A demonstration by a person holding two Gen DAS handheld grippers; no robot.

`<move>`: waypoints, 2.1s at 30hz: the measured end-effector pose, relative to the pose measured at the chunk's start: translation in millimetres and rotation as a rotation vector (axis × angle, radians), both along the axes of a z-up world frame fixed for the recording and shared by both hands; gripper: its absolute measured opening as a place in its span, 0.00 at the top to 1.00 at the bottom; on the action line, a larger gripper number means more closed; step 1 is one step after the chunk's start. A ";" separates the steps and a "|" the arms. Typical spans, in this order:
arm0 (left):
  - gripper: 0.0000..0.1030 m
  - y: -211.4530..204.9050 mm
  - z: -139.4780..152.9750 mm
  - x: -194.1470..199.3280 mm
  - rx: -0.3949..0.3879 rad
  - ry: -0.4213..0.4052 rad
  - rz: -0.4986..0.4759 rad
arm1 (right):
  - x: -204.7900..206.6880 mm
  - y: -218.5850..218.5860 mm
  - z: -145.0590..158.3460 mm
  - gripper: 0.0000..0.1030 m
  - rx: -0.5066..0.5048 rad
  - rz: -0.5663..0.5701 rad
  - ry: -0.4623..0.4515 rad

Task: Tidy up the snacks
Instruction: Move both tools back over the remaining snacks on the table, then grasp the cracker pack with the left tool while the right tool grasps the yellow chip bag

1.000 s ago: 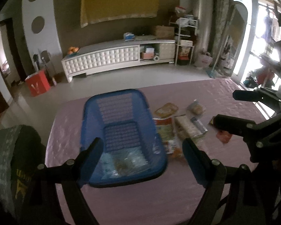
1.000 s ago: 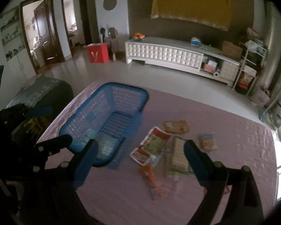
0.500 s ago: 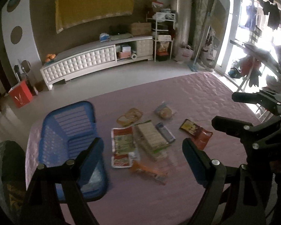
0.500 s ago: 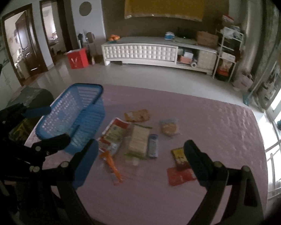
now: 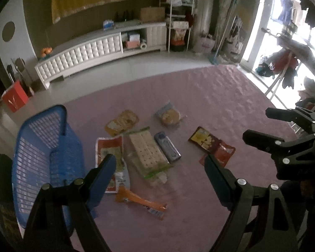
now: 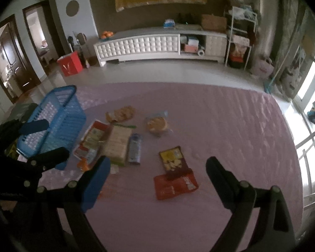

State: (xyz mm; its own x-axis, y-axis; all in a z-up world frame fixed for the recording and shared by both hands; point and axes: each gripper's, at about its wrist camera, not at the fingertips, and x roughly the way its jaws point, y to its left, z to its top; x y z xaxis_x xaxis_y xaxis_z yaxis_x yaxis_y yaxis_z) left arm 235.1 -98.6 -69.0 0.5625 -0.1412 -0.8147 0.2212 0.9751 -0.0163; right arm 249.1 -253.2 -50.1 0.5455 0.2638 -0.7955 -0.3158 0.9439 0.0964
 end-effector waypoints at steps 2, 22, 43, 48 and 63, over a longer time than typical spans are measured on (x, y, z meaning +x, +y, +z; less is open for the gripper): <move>0.18 -3.6 -14.6 10.0 0.011 0.030 0.011 | 6.8 -2.9 -11.2 0.08 -0.006 -0.003 0.020; 0.18 7.4 -117.6 81.7 0.076 0.184 0.108 | 66.7 11.8 -88.0 0.08 -0.069 0.016 0.118; 0.56 -4.5 -158.4 123.1 0.084 0.266 0.113 | 76.2 -11.4 -102.1 0.08 -0.056 -0.048 0.101; 0.63 -8.5 -146.7 113.8 0.104 0.236 0.111 | 76.1 -11.1 -102.9 0.08 -0.065 -0.045 0.102; 0.88 20.7 -118.2 78.3 0.020 0.166 0.149 | 81.3 2.2 -126.7 0.08 -0.094 0.026 0.163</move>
